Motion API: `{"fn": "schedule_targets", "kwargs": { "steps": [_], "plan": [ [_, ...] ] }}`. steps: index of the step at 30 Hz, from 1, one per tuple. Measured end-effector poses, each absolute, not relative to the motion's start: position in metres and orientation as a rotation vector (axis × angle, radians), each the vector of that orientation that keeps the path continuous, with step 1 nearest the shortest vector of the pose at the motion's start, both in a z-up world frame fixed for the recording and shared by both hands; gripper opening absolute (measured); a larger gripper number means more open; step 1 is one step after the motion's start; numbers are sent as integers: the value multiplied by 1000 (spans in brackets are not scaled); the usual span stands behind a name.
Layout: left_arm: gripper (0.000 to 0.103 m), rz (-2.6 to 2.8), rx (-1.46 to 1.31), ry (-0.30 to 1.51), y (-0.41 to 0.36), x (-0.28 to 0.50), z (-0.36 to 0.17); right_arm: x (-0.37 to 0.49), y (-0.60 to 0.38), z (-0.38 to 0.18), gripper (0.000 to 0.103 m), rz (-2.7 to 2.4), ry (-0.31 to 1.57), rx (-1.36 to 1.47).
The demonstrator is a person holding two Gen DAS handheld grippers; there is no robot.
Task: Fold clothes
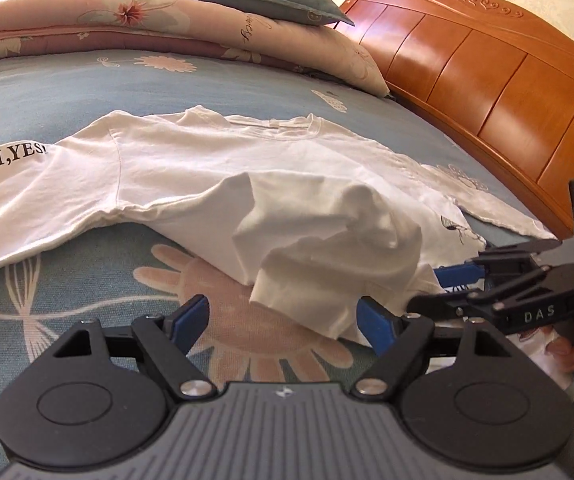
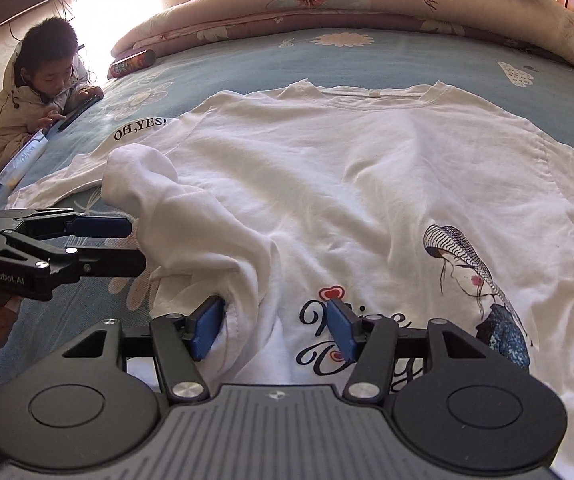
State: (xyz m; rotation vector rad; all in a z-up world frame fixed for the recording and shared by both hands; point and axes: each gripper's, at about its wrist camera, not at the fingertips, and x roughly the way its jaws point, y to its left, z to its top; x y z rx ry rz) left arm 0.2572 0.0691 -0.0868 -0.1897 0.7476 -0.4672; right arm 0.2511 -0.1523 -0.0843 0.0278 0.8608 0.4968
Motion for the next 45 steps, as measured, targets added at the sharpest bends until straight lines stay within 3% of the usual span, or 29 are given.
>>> {"fn": "schedule_targets", "kwargs": {
  "steps": [9,20,22,24,26,45],
  "plan": [
    [44,-612,-338,784,78,275,-100,212,-160,-50,62,501,758,-38],
    [41,-580,-546,751,93,284,-117,181,-184,-42,64,433,718,31],
    [33,-564,-578,755,96,287,-121,174,-184,-43,64,436,715,41],
    [12,-534,-562,760,95,281,-117,168,-184,-44,64,435,717,47],
    [7,-504,-530,748,94,267,-104,161,-185,-43,64,432,718,51],
    [1,-307,-460,565,102,105,3,93,-169,-20,66,443,658,-65]
  ]
}}
